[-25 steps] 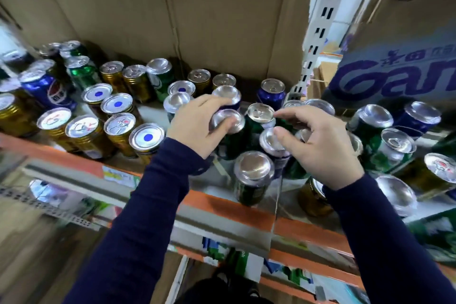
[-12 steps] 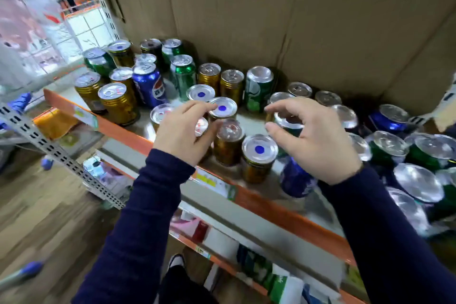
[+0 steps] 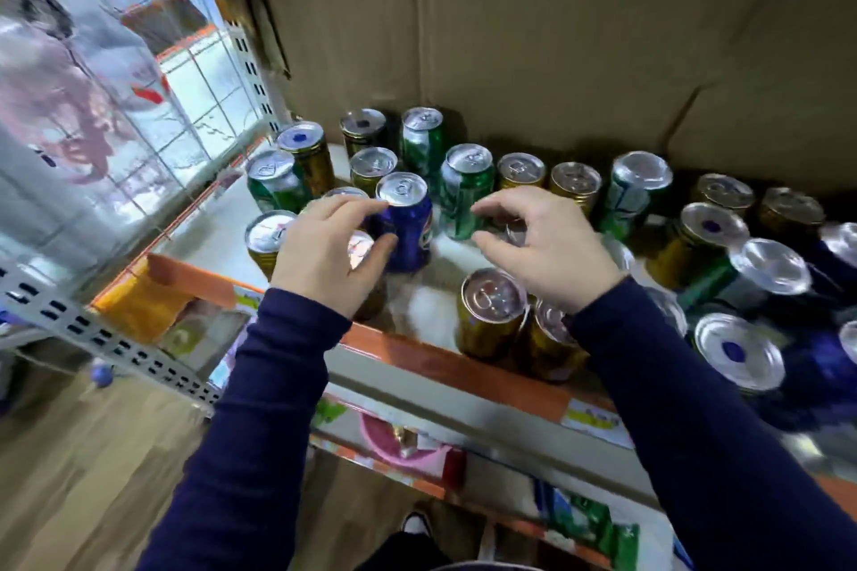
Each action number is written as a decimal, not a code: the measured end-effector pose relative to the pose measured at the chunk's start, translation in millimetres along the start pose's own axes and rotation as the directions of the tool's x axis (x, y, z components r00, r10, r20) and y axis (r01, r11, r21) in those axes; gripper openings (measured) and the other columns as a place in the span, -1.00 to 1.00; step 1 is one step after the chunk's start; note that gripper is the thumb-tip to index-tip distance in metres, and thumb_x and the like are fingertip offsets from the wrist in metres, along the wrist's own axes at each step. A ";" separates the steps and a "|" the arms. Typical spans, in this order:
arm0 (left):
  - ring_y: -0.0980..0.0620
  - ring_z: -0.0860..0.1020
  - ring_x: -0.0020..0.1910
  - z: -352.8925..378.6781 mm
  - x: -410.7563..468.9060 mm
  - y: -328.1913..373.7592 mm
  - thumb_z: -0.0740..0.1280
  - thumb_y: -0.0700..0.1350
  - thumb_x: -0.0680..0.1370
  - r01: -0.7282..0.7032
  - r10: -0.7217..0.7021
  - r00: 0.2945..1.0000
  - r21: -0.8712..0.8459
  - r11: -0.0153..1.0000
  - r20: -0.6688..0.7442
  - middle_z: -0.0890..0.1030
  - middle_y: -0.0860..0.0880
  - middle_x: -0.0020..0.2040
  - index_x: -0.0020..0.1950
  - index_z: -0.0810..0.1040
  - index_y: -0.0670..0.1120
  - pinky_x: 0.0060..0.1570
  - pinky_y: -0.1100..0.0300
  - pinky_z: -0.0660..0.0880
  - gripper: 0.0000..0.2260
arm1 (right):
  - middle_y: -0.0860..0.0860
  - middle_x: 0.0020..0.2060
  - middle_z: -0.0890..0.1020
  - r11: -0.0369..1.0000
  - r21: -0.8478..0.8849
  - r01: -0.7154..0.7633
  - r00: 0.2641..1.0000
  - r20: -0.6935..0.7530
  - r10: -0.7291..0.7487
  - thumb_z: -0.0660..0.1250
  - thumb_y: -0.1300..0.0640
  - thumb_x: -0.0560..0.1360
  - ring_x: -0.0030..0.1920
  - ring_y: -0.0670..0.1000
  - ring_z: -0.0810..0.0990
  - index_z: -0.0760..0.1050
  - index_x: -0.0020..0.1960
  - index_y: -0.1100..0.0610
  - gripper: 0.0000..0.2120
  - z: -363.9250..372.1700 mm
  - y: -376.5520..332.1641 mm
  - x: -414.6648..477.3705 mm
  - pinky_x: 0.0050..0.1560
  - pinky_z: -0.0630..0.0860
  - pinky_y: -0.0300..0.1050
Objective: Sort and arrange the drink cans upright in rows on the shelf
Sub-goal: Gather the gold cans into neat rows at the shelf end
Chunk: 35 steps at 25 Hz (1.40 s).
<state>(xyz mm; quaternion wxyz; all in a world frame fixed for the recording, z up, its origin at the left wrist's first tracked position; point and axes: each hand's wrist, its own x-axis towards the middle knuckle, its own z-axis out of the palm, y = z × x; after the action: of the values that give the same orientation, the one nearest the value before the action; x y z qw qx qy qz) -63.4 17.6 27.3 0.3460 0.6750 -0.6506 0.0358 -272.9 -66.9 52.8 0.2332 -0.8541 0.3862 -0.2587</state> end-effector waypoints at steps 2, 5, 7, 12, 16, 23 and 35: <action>-0.14 0.56 0.05 -7.4 0.8 -23.2 0.24 0.04 0.45 0.019 -0.019 1.000 0.028 0.999 -0.013 0.61 -0.11 0.05 0.11 0.59 -0.15 0.08 0.02 0.48 -0.63 | 0.01 0.02 0.64 0.999 0.011 0.032 0.999 0.034 -0.032 0.42 0.13 0.43 0.06 -0.04 0.56 0.60 0.09 0.14 -0.76 18.8 -16.5 9.7 0.10 0.41 -0.23; -0.16 0.53 0.09 -17.4 -1.7 -50.9 0.24 0.08 0.45 0.092 -0.090 0.995 0.071 0.993 -0.039 0.59 -0.10 0.09 0.14 0.58 -0.10 0.11 -0.10 0.46 -0.62 | 0.04 0.03 0.65 0.990 -0.094 0.108 0.975 0.203 -0.087 0.39 -0.05 0.45 0.06 0.03 0.58 0.58 0.13 0.13 -0.66 54.4 -39.6 18.4 0.09 0.46 -0.08; -0.16 0.52 0.12 -21.9 -4.6 -64.4 0.27 0.08 0.45 0.176 -0.173 0.984 0.088 0.980 -0.049 0.57 -0.10 0.12 0.18 0.56 -0.07 0.13 -0.13 0.45 -0.63 | 0.04 0.00 0.62 0.965 -0.224 0.138 0.958 0.278 -0.073 0.33 -0.20 0.43 0.03 0.09 0.57 0.50 0.13 0.10 -0.56 79.0 -48.8 22.8 0.00 0.50 0.01; -0.15 0.51 0.15 -22.6 -9.9 -84.3 0.42 0.00 0.46 0.280 -0.283 0.959 0.080 0.957 0.029 0.54 -0.17 0.15 0.28 0.50 -0.16 0.17 0.08 0.39 -0.56 | 0.04 0.02 0.58 0.951 -0.306 0.049 0.964 0.264 0.035 0.36 -0.30 0.34 0.01 0.12 0.55 0.35 0.11 0.10 -0.43 105.8 -63.3 31.2 -0.13 0.47 -0.05; -0.13 0.54 0.08 -26.1 -9.4 -87.7 0.51 0.01 0.35 0.268 -0.269 0.962 0.030 0.963 0.035 0.58 -0.16 0.10 0.25 0.53 -0.17 0.09 0.13 0.43 -0.48 | 0.00 -0.12 0.62 0.913 -0.405 0.050 0.976 0.213 0.041 0.37 -0.31 0.26 -0.09 0.09 0.58 0.39 0.04 0.08 -0.43 88.8 -62.3 27.9 -0.16 0.49 -0.04; -0.08 0.56 -0.07 -26.5 -6.5 -69.4 0.54 0.14 0.17 0.106 -0.103 0.986 -0.014 0.994 0.132 0.58 -0.05 -0.05 0.06 0.61 -0.10 -0.04 0.06 0.53 -0.45 | -0.05 -0.08 0.65 0.916 -0.398 -0.048 0.965 0.218 0.146 0.41 -0.36 0.17 -0.05 0.03 0.60 0.44 0.12 -0.04 -0.36 44.5 -41.1 3.4 -0.05 0.52 -0.02; 0.05 0.53 -0.09 -8.4 5.8 -45.1 0.33 0.35 0.17 -0.074 0.112 0.957 -0.150 0.986 0.267 0.56 0.01 -0.07 0.08 0.60 -0.07 -0.09 0.28 0.42 -0.34 | -0.08 0.01 0.63 0.944 -0.296 -0.142 0.935 0.273 0.227 0.45 -0.38 0.10 0.02 -0.02 0.58 0.40 0.14 -0.07 -0.28 39.8 -30.1 4.8 -0.01 0.54 0.01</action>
<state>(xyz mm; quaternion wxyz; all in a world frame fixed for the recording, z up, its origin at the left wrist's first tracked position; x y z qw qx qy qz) -18.3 13.1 17.6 0.2964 0.6164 -0.7243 -0.0870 -229.1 -44.9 41.9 0.1936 -0.8670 0.4568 -0.0459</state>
